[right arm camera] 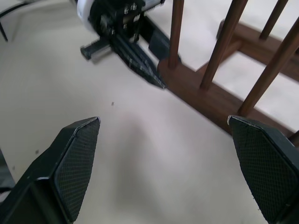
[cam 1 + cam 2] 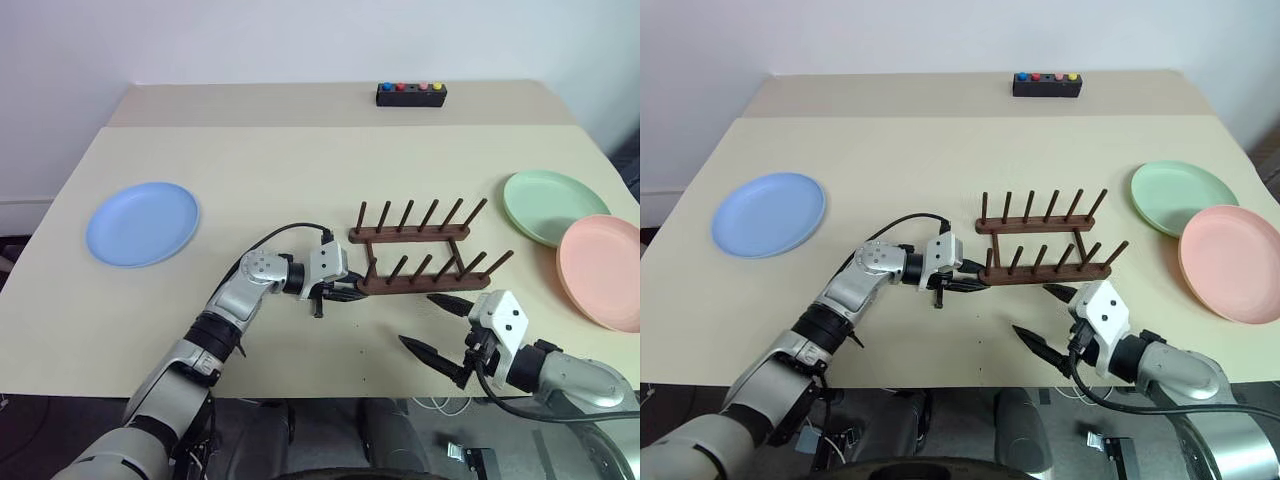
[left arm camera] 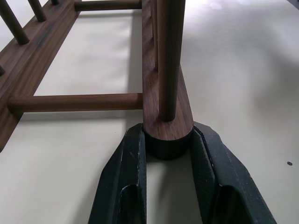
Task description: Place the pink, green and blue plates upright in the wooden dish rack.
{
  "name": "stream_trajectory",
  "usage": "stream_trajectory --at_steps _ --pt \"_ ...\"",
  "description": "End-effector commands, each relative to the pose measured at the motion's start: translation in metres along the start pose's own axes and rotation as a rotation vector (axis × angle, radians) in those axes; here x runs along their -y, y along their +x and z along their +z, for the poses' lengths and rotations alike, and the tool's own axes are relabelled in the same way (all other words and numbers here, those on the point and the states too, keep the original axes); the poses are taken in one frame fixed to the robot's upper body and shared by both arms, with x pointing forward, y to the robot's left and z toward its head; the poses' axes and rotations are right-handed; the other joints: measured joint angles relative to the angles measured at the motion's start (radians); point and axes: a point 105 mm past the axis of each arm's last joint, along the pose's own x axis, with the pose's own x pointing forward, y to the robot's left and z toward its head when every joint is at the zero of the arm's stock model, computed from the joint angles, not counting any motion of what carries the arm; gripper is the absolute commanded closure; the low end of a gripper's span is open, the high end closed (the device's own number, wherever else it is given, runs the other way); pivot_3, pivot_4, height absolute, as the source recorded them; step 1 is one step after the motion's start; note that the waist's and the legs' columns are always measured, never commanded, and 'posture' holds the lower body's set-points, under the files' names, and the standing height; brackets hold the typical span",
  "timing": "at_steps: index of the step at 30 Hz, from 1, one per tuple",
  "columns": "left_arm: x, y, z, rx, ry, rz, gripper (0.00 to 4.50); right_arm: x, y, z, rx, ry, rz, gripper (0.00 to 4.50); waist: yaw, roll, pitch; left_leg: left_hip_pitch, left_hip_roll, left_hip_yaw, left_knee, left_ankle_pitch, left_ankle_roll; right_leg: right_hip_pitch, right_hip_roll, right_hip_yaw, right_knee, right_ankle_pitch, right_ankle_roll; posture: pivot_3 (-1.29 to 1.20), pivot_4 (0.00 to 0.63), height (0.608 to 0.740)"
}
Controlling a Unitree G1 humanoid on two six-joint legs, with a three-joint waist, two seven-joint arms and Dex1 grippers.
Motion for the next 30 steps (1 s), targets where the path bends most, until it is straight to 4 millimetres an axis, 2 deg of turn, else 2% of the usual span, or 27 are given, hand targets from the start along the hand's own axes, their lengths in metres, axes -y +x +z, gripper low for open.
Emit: stream_trajectory --at_steps 1,5,20,30 --pt "-0.002 -0.003 -0.003 -0.008 0.012 -0.001 3.82 0.0 -0.003 0.014 0.027 -0.027 -0.01 0.0 0.0 0.0 0.0 0.0 0.0 0.0 0.0 0.0 0.0 0.0 0.0 0.0 0.0 0.0 0.0 0.0 0.15 0.74" --pt "-0.007 -0.008 -0.006 -0.021 0.014 0.023 3.82 0.004 -0.003 0.015 0.025 -0.026 -0.011 0.0 -0.002 0.0 0.0 0.0 0.0 0.0 0.0 0.0 0.0 0.0 0.0 0.0 0.0 0.0 0.0 0.0 0.15 0.74" --pt "-0.013 -0.023 -0.009 -0.028 0.01 0.064 3.82 0.009 -0.003 -0.003 0.02 -0.018 0.011 0.0 -0.002 0.0 0.0 0.001 0.0 0.0 0.0 0.0 0.0 0.0 0.0 0.0 0.001 0.0 0.0 0.0 0.15 0.74" --pt "-0.016 -0.022 -0.005 -0.029 0.01 0.004 3.82 0.007 -0.003 -0.006 0.026 -0.02 0.014 0.0 -0.002 0.0 0.0 0.001 0.0 0.0 0.0 0.0 0.0 0.0 0.0 0.0 0.001 0.0 0.0 0.0 0.15 0.74"
